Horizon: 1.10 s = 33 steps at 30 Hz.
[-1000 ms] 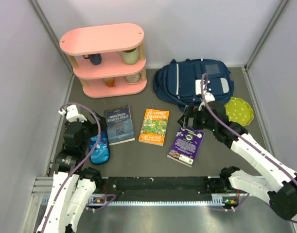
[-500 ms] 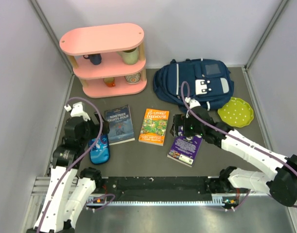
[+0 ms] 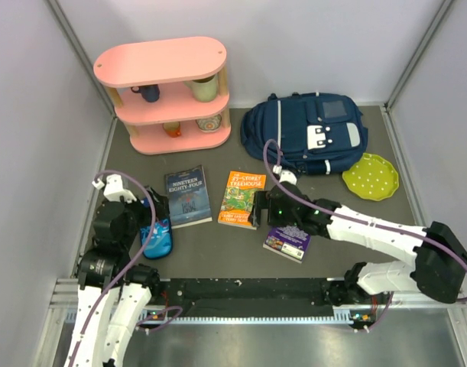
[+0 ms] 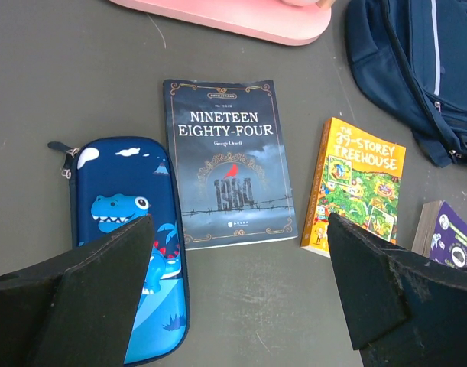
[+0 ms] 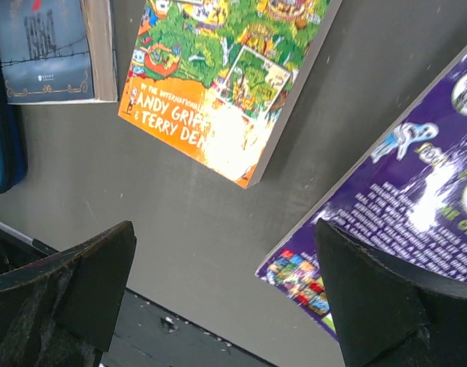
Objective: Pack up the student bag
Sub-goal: Move the book to the center of the board.
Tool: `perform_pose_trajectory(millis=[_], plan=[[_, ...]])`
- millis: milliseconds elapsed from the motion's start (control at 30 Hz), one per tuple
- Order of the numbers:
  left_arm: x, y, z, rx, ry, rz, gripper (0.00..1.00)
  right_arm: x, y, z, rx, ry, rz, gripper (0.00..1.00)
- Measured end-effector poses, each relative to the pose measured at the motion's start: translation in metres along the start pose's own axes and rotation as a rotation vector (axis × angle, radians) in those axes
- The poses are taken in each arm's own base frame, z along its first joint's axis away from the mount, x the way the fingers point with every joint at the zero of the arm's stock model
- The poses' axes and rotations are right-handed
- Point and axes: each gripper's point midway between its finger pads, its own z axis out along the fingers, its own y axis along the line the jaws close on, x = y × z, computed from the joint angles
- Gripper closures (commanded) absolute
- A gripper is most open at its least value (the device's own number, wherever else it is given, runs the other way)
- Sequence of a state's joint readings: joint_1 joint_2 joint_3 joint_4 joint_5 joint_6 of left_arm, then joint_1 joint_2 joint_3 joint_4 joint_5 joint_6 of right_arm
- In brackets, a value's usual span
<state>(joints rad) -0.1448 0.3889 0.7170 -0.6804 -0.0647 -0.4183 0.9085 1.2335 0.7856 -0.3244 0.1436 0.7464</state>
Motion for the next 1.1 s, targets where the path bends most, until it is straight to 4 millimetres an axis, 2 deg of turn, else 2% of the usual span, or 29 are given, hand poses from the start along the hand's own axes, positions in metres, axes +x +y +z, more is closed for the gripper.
perform_pose_trajectory(millis=[67, 200, 367, 567, 733, 867, 1100], plan=[[0.002, 0.001, 0.000, -0.002, 0.002, -0.003, 0.01, 0.009, 0.004, 0.003, 0.022, 0.007, 0.032, 0.02], [0.000, 0.002, -0.001, -0.008, -0.011, -0.010, 0.01, 0.010, 0.013, 0.016, 0.017, -0.009, 0.099, 0.01], [-0.001, 0.005, -0.001, -0.024, -0.019, -0.018, 0.01, 0.019, 0.003, 0.039, 0.099, 0.015, 0.156, 0.01], [-0.003, 0.008, -0.002, -0.044, -0.034, -0.027, 0.01, 0.030, -0.009, 0.049, 0.156, 0.018, 0.258, 0.01], [-0.004, 0.008, -0.002, -0.046, -0.035, -0.027, 0.01, 0.045, -0.031, 0.052, 0.212, 0.020, 0.292, 0.01], [-0.003, 0.008, -0.001, -0.046, -0.033, -0.027, 0.01, 0.042, -0.045, 0.048, 0.215, -0.002, 0.334, 0.01], [-0.003, 0.008, -0.001, -0.047, -0.031, -0.027, 0.01, 0.035, -0.096, 0.022, 0.257, -0.090, 0.418, 0.01]])
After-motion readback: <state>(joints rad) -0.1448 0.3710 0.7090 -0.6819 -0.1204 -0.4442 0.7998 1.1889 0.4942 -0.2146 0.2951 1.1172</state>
